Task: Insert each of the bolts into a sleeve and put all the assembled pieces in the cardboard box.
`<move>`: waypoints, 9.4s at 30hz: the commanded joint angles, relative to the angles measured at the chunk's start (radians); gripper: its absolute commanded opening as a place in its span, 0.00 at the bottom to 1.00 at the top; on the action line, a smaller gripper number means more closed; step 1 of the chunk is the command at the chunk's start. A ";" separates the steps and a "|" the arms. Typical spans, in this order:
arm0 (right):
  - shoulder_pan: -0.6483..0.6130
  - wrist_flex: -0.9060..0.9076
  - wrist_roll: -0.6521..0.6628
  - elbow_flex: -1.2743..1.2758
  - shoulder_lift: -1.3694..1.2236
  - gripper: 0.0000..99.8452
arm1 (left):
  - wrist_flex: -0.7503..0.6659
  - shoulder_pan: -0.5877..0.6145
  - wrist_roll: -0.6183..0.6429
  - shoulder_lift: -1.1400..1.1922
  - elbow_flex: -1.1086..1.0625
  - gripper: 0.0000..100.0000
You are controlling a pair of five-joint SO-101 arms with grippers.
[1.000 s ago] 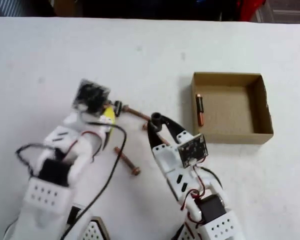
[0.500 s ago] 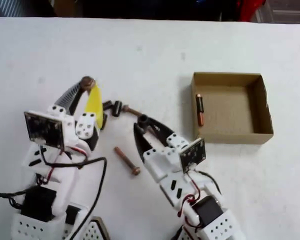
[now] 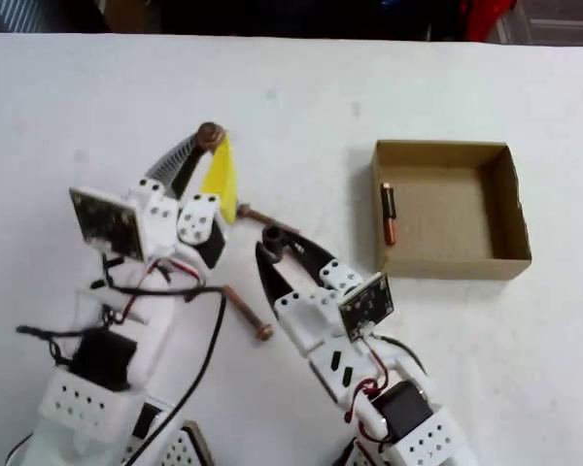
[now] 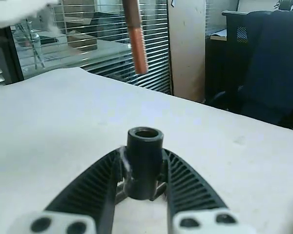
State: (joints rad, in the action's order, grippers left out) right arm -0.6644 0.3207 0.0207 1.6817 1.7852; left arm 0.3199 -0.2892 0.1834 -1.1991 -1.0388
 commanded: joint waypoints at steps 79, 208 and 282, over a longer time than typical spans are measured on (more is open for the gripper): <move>0.001 0.048 0.132 0.009 0.013 0.02 | 0.233 -0.196 0.035 -0.117 -0.094 0.02; 0.812 0.595 0.262 -1.557 -1.919 0.02 | 0.964 0.412 -0.149 -0.627 -0.654 0.02; 0.091 1.445 0.153 -2.302 -1.659 0.11 | 0.964 0.415 -0.150 -0.627 -0.654 0.02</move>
State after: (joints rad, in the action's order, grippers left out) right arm -0.5416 1.7215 0.1864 -0.7242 0.0345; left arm 1.2789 0.1174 0.0422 -1.8174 -1.6955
